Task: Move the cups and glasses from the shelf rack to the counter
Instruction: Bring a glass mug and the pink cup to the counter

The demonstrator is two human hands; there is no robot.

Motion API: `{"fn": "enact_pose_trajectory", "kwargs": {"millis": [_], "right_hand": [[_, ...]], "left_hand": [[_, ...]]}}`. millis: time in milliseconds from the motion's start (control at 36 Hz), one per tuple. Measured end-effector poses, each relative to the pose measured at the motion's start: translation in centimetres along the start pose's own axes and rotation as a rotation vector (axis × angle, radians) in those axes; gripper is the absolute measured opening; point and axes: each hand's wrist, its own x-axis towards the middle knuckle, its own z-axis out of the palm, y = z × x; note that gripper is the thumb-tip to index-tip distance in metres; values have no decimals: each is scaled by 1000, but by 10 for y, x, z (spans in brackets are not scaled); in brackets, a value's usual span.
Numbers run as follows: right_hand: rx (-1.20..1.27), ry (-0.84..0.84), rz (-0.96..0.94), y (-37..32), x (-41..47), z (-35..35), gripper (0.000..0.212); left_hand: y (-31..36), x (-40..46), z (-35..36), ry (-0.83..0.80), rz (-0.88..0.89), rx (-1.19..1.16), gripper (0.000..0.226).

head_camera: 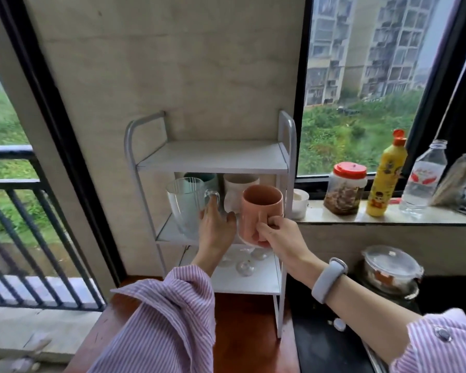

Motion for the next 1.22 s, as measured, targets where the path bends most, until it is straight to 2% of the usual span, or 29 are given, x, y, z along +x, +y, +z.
{"fn": "enact_pose_trajectory", "kwargs": {"millis": [167, 333, 528, 667, 889, 1000, 1222], "right_hand": [[36, -17, 57, 1, 4, 0, 20], [127, -52, 104, 6, 10, 4, 23], [54, 58, 78, 8, 11, 17, 29], [-86, 145, 12, 7, 7, 18, 31], [-73, 196, -63, 11, -18, 17, 30], [-77, 185, -115, 11, -38, 11, 36], [-110, 199, -267, 2, -97, -52, 37]], "left_hand": [[4, 3, 8, 31, -104, -71, 46], [4, -4, -1, 140, -199, -220, 11], [1, -8, -16, 205, -202, -263, 37], [-1, -15, -24, 228, -195, -272, 34], [2, -52, -43, 178, 17, -192, 33], [12, -74, -54, 189, 138, -148, 31], [71, -118, -49, 185, 338, -95, 30]]}}
